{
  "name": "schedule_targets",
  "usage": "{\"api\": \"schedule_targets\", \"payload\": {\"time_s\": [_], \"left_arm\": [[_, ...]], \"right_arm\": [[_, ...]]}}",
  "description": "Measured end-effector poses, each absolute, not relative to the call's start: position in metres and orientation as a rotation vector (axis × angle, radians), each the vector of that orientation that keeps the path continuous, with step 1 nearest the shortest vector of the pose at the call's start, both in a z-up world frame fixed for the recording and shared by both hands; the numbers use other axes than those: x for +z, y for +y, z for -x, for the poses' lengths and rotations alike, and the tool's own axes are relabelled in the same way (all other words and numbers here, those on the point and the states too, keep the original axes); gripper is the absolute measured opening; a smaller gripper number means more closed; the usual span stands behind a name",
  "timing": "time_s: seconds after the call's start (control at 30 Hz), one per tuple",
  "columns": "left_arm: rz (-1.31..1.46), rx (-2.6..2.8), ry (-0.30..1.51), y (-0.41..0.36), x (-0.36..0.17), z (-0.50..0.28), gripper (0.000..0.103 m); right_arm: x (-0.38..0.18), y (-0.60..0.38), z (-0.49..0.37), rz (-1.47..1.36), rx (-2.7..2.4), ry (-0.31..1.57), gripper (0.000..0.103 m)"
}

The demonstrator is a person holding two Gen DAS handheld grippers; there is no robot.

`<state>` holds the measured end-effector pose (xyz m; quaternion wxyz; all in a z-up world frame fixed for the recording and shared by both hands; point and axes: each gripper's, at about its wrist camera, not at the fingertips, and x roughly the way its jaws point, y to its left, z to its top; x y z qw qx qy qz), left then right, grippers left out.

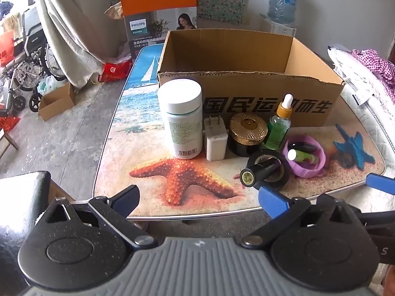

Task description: Organize rigid objects

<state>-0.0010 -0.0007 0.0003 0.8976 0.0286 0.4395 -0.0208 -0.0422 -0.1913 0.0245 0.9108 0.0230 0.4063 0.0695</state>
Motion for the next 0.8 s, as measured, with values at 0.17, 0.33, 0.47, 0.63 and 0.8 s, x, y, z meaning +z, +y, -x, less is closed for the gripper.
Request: {"api": "schedule_targets", "payload": {"time_s": [0.17, 0.33, 0.47, 0.63, 0.8], "left_arm": [[-0.076, -0.048, 0.904, 0.000, -0.006, 0.004, 0.103], [-0.069, -0.028, 0.927, -0.002, -0.005, 0.000, 0.103], [-0.059, -0.023, 0.938, 0.002, -0.003, -0.005, 0.103], [-0.062, -0.012, 0.934, 0.002, -0.003, -0.006, 0.103], [-0.070, -0.005, 0.938, 0.001, -0.004, -0.006, 0.103]], "right_arm": [[0.029, -0.187, 0.041, -0.016, 0.135, 0.817, 0.102], [0.028, -0.187, 0.039, -0.012, 0.141, 0.822, 0.102], [0.030, -0.189, 0.040, -0.015, 0.142, 0.822, 0.102], [0.030, -0.187, 0.040, -0.017, 0.145, 0.821, 0.102], [0.029, -0.187, 0.039, -0.022, 0.154, 0.826, 0.102]]}}
